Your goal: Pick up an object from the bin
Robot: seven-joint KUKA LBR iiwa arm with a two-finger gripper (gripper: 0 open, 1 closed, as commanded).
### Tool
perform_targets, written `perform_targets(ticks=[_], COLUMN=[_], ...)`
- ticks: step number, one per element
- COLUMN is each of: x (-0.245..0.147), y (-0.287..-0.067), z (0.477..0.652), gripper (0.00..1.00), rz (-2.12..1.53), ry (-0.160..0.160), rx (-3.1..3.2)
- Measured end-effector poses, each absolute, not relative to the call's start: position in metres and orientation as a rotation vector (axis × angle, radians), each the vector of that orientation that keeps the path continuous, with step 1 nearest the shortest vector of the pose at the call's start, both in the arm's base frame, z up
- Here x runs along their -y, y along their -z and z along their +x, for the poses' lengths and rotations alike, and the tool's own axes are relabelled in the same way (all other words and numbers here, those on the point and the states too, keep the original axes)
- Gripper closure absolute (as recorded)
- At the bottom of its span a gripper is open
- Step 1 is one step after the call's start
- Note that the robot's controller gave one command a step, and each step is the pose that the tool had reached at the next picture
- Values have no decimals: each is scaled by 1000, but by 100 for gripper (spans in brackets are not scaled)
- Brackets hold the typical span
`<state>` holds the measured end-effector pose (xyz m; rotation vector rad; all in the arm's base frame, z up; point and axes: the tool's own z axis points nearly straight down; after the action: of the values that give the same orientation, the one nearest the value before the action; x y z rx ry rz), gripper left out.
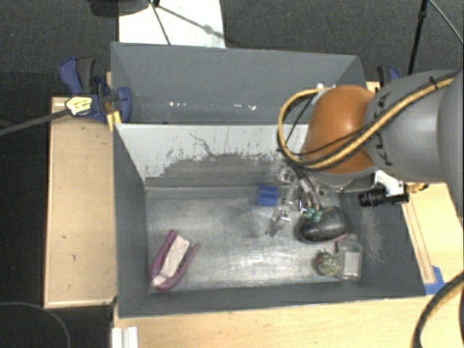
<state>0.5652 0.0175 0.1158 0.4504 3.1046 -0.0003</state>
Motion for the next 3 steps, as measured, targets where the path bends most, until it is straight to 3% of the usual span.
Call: perform_targets(ticks=[1, 2, 3], x=[-26, -27, -26], y=[-115, -76, -74], z=[576, 593, 592], gripper=[0, 0, 100], rz=[488, 788, 790], ry=[-4, -5, -4], rx=[-3095, -3033, -3035])
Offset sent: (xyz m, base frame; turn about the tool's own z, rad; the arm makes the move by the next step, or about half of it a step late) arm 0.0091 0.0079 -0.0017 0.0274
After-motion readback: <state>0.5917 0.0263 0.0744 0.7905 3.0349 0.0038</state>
